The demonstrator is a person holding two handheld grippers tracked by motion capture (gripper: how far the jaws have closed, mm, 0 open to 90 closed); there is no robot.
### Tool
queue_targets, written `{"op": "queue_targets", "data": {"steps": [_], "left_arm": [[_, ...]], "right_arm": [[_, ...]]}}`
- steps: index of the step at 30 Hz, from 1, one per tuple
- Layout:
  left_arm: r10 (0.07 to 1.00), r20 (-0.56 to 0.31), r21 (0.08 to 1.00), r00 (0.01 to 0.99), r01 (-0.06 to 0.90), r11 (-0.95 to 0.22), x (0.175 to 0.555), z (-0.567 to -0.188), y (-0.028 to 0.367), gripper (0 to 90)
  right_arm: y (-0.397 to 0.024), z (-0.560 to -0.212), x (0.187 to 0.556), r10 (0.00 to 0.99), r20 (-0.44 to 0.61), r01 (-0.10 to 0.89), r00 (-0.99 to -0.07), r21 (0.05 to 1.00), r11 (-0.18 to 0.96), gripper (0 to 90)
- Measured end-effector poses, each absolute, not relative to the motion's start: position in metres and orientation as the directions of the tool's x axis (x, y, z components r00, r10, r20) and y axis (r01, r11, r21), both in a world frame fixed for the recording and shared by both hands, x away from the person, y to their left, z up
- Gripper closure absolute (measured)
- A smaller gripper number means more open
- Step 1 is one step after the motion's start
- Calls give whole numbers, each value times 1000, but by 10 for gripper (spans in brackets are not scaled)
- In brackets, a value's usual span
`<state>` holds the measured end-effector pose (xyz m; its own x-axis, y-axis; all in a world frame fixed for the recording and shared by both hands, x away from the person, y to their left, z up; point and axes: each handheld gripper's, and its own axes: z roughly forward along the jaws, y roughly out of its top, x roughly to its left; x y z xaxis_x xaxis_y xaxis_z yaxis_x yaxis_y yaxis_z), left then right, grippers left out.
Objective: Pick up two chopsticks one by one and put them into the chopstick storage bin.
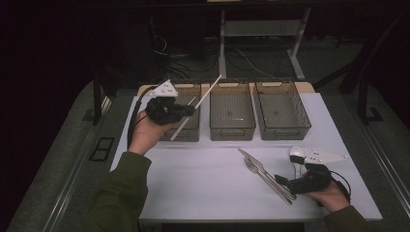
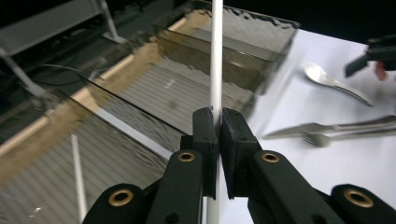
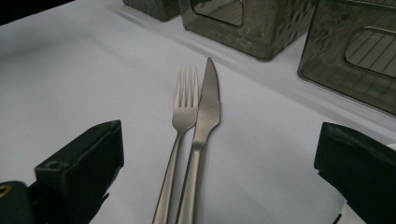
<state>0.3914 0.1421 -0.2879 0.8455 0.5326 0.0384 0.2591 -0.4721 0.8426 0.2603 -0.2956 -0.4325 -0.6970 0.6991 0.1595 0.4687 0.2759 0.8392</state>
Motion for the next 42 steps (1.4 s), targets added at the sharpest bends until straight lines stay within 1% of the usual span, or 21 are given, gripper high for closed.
{"op": "queue_targets", "data": {"steps": [5,10,13,16,21,23,30,36,38,42], "left_arm": [[556,58,845,829,255,-469,408,-281,144,845],[585,58,849,809,268,-455,426,-284,149,845],[604,45,842,796,295,-452,437,-293,152,845],[616,53,809,786,328,-488,449,-304,157,845],[664,23,796,747,388,-465,464,-320,165,844],[680,1,790,733,417,-450,468,-327,168,844],[707,-35,757,706,480,-443,472,-355,175,844],[713,-42,726,700,512,-459,473,-372,179,844],[720,-53,722,692,525,-451,473,-375,180,844],[730,-47,702,682,542,-462,475,-379,182,843]], "right_arm": [[-296,-433,261,699,161,470,-697,838,276,15],[-296,-433,261,699,160,467,-697,841,272,15],[-297,-432,260,699,164,469,-696,841,269,15],[-298,-431,260,700,163,466,-696,843,267,15],[-299,-431,260,700,166,469,-694,842,265,15],[-299,-431,260,699,166,468,-695,843,265,15],[-299,-431,259,699,166,467,-695,844,264,15],[-299,-431,259,699,167,468,-695,843,265,15],[-299,-431,260,699,166,468,-696,843,265,15],[-299,-431,260,700,165,469,-695,842,267,15]]}}
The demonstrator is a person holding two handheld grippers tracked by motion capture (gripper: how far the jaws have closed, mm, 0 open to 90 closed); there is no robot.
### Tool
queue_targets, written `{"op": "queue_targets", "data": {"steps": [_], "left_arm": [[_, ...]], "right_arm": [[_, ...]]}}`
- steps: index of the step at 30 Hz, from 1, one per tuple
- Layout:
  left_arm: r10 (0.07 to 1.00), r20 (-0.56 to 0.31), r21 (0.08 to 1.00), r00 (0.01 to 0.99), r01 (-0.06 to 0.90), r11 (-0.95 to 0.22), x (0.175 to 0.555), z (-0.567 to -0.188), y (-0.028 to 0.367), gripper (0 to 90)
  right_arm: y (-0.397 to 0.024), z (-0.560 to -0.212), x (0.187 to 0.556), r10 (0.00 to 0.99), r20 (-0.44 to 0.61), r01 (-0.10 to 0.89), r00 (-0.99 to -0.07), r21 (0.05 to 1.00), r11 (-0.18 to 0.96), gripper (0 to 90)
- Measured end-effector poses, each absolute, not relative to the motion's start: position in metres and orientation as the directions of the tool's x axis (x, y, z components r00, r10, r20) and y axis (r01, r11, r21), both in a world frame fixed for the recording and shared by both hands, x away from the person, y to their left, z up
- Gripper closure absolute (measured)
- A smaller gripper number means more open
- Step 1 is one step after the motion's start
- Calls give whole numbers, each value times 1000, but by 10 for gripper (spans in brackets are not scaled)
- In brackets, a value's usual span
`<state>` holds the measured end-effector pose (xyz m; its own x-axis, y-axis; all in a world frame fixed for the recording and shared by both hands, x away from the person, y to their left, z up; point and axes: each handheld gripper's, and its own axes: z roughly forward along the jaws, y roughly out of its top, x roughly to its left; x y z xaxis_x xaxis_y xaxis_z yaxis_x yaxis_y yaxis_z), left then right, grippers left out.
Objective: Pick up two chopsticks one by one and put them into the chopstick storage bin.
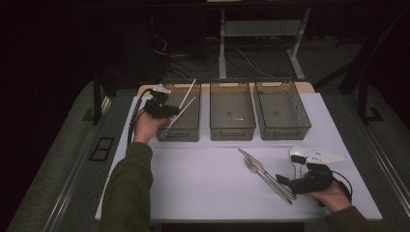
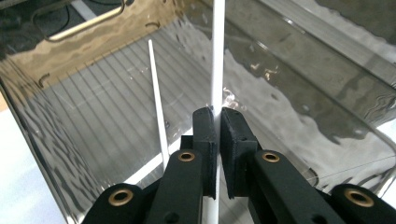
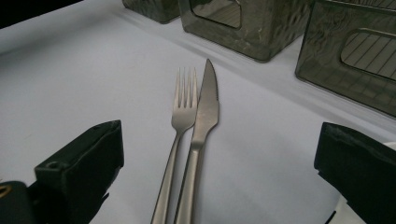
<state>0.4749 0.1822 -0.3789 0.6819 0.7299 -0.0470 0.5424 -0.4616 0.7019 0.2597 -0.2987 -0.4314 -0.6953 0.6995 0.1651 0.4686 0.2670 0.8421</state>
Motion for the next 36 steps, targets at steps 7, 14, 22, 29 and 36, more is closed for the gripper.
{"op": "queue_targets", "data": {"steps": [7,14,22,29,36], "left_arm": [[743,-31,689,668,553,-468,476,-382,178,829],[760,-22,706,649,549,-448,475,-380,179,766],[733,-69,752,677,518,-407,463,-371,178,661],[668,-109,778,736,481,-403,443,-363,172,534],[626,-122,805,770,446,-391,412,-356,168,451]], "right_arm": [[-299,-431,259,700,167,469,-694,842,265,15],[-299,-431,259,699,167,468,-695,844,263,15],[-299,-431,261,699,169,469,-695,844,262,15],[-298,-431,262,701,172,473,-692,842,261,15],[-298,-431,262,698,168,471,-696,841,267,15]]}}
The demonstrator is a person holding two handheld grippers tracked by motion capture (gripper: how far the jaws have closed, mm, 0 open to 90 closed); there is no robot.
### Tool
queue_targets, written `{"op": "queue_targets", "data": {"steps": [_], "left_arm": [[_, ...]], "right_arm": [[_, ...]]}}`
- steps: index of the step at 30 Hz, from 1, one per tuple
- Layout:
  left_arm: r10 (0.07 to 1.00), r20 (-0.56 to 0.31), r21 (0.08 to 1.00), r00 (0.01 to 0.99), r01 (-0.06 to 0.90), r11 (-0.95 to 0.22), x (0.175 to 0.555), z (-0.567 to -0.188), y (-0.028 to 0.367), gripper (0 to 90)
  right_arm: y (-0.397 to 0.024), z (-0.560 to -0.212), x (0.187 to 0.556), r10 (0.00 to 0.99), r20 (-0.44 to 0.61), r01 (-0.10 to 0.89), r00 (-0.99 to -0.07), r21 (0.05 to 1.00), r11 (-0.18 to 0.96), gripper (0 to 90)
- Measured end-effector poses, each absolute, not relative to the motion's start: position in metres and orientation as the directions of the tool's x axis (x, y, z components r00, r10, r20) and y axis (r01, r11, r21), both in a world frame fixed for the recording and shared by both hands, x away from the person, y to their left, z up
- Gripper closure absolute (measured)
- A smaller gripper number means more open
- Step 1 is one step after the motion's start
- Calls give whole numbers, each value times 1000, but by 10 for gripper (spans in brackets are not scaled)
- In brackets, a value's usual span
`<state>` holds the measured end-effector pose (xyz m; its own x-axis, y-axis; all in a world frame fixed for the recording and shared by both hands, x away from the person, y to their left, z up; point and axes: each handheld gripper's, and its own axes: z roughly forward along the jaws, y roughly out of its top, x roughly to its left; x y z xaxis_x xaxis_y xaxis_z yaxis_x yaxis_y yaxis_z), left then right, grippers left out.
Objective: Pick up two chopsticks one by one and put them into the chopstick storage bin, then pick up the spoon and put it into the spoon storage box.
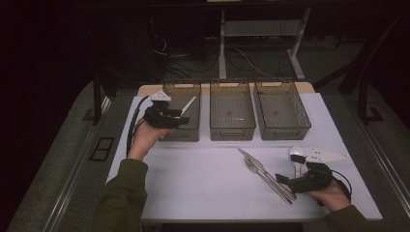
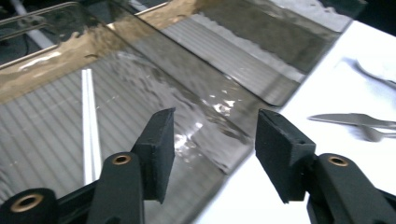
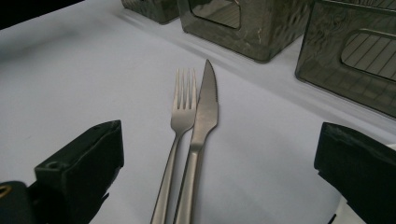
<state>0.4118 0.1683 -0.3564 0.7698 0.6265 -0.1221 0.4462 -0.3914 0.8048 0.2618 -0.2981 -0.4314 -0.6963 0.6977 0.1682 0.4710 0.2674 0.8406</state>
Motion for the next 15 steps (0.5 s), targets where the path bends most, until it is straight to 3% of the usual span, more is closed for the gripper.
{"op": "queue_targets", "data": {"steps": [15], "left_arm": [[586,-98,828,805,392,-401,356,-366,164,299]], "right_arm": [[-299,-430,261,695,169,472,-699,839,271,15]]}}
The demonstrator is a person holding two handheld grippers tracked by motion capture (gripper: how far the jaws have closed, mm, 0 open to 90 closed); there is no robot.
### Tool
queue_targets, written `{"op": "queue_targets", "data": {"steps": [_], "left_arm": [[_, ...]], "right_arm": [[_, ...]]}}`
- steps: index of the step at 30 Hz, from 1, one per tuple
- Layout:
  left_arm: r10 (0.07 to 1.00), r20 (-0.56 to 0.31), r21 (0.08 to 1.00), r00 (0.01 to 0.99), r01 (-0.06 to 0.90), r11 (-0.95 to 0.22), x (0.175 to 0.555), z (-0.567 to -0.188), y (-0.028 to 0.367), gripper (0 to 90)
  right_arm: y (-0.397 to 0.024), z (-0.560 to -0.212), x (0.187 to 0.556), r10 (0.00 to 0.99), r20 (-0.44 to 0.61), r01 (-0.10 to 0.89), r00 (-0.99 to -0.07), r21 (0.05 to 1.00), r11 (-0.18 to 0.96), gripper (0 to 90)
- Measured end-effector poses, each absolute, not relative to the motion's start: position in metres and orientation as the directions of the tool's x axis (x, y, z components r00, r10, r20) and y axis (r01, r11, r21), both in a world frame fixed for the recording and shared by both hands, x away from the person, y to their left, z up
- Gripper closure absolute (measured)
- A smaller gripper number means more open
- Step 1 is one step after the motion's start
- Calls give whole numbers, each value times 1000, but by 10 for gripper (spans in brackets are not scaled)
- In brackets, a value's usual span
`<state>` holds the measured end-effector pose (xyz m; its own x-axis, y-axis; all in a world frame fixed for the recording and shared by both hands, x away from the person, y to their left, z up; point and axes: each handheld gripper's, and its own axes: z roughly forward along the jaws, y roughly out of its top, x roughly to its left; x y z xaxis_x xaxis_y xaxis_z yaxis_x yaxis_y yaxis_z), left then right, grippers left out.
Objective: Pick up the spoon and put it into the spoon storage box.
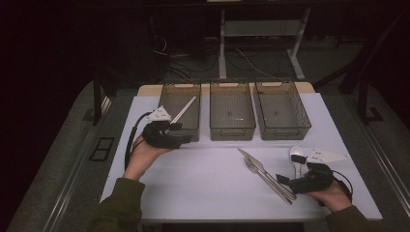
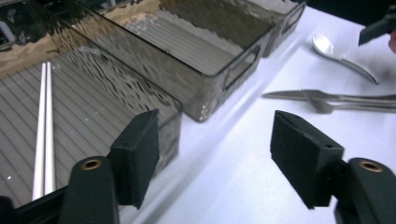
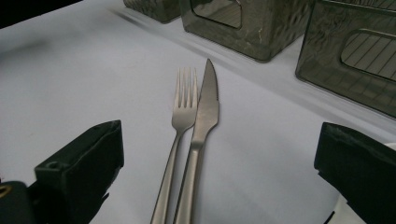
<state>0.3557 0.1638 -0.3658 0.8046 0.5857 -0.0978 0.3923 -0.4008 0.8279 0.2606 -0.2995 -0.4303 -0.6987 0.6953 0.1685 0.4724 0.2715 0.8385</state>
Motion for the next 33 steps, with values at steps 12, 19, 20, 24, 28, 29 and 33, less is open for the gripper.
{"op": "queue_targets", "data": {"steps": [12,19,20,24,28,29,33], "left_arm": [[581,-70,853,811,350,-387,312,-387,165,146],[580,-78,859,811,350,-374,295,-402,167,49],[577,-82,859,813,351,-373,293,-403,167,32],[569,-90,853,818,358,-380,284,-413,167,0],[565,-76,846,821,353,-400,278,-417,165,0],[561,-78,847,824,351,-398,277,-417,164,0],[548,-83,847,833,349,-402,277,-419,162,0]], "right_arm": [[-303,-427,263,701,168,501,-693,811,301,16],[-307,-424,264,716,177,531,-675,790,306,128],[-308,-423,265,716,178,534,-675,788,307,153],[-311,-423,265,723,167,550,-670,767,332,283],[-311,-424,266,721,153,561,-675,742,368,473],[-310,-424,266,716,155,563,-681,736,376,523],[-309,-428,268,714,142,575,-686,707,411,720]]}}
